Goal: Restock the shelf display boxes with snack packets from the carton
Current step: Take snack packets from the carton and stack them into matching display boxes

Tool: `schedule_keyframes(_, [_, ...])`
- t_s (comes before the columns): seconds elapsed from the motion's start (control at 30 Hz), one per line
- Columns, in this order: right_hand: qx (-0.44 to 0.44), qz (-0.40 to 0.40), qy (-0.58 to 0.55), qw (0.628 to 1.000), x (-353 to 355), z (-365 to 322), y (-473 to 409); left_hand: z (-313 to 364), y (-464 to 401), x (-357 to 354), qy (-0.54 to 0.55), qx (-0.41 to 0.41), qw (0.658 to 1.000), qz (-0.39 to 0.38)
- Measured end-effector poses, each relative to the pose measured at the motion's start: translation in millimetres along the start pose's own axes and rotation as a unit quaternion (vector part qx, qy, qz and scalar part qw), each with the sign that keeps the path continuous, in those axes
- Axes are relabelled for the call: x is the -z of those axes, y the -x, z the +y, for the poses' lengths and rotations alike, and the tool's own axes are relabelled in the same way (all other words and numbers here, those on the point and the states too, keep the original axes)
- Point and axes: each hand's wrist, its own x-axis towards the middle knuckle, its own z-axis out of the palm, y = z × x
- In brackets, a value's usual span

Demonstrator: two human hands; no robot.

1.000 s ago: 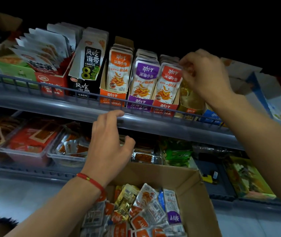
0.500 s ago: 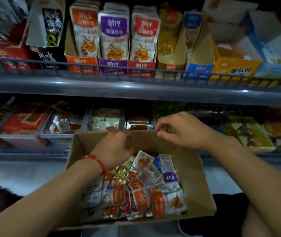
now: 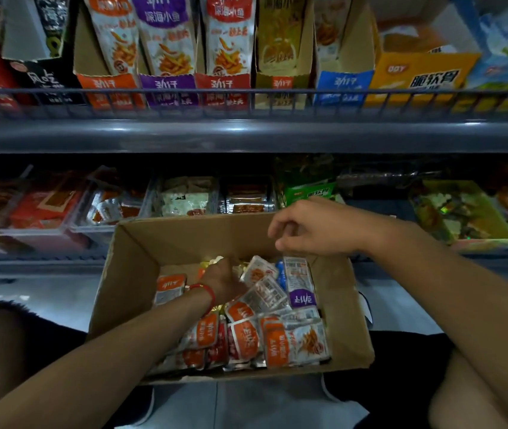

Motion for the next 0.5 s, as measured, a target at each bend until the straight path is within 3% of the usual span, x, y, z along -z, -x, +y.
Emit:
schedule_keyframes(0.37, [-0.03, -0.022, -0.009, 0.999, 2, 2, 2, 20, 24, 42, 0.186, 0.04, 0.982, -0.019])
schedule_keyframes(0.43, [-0.047, -0.03, 0.001, 0.998, 0, 0, 0, 22, 37, 55, 0.241, 0.047, 0.969, -0.013])
schedule_keyframes(0.5, [-0.074, -0.048, 0.018, 0.996, -6, -7, -2, 26, 54, 62, 0.352, 0.045, 0.935, -0.002])
